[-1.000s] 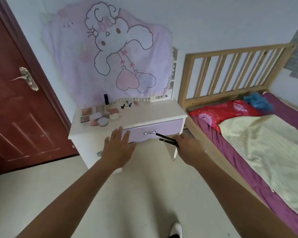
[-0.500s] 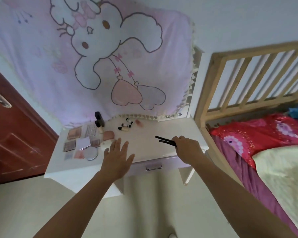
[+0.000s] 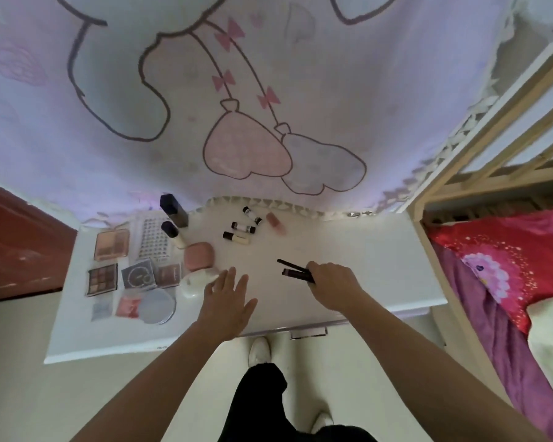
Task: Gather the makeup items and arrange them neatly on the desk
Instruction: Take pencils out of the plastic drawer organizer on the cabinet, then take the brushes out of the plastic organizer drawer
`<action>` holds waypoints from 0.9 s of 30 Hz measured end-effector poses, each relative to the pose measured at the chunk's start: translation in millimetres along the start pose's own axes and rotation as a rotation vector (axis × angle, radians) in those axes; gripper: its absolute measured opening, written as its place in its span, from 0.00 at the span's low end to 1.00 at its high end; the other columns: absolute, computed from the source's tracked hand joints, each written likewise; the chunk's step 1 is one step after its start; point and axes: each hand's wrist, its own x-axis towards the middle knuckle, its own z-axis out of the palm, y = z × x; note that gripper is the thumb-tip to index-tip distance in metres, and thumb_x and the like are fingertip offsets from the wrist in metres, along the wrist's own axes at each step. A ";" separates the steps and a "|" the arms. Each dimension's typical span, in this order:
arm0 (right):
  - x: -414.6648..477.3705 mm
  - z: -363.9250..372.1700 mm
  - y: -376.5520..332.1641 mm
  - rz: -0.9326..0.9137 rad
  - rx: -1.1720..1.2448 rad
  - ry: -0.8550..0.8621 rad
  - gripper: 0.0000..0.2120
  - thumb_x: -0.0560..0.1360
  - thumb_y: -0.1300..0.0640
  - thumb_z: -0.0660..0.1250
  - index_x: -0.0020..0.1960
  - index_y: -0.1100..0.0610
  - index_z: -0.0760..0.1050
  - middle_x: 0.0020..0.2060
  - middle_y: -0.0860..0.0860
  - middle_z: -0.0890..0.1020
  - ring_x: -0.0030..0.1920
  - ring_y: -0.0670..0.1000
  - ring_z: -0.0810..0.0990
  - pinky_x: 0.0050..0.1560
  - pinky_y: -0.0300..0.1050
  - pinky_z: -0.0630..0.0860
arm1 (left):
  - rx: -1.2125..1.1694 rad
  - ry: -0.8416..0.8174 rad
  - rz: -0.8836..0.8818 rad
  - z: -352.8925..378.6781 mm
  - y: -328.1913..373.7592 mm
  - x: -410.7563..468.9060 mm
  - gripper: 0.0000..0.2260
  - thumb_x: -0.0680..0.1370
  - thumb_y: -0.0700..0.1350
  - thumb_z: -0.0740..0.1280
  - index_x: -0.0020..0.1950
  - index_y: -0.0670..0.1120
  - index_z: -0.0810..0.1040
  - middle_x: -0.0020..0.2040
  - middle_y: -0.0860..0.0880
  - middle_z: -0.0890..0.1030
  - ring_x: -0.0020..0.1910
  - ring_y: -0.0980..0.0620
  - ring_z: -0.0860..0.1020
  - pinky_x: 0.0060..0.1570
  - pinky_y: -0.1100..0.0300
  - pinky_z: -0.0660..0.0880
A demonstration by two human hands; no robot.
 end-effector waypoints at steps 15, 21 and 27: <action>137.7 27.8 -58.4 -0.130 0.015 -0.081 0.20 0.79 0.51 0.62 0.69 0.53 0.69 0.64 0.56 0.70 0.66 0.59 0.69 0.60 0.54 0.73 | 0.064 -0.066 0.181 46.7 -74.6 66.1 0.32 0.74 0.61 0.54 0.68 0.41 0.74 0.70 0.35 0.70 0.69 0.35 0.69 0.67 0.35 0.59; 127.0 30.8 -53.2 -0.132 0.006 -0.122 0.27 0.77 0.48 0.63 0.74 0.53 0.63 0.68 0.54 0.67 0.67 0.57 0.68 0.66 0.54 0.69 | 0.060 -0.050 0.184 45.3 -76.5 68.1 0.30 0.74 0.60 0.54 0.65 0.42 0.77 0.68 0.36 0.73 0.66 0.37 0.73 0.66 0.38 0.60; 101.3 -11.8 -45.3 -0.129 0.045 0.062 0.29 0.79 0.50 0.63 0.77 0.54 0.60 0.76 0.55 0.61 0.73 0.57 0.64 0.71 0.53 0.65 | -0.050 0.082 0.082 -2.1 -68.9 60.5 0.33 0.77 0.61 0.44 0.74 0.45 0.69 0.75 0.41 0.66 0.75 0.40 0.64 0.70 0.38 0.61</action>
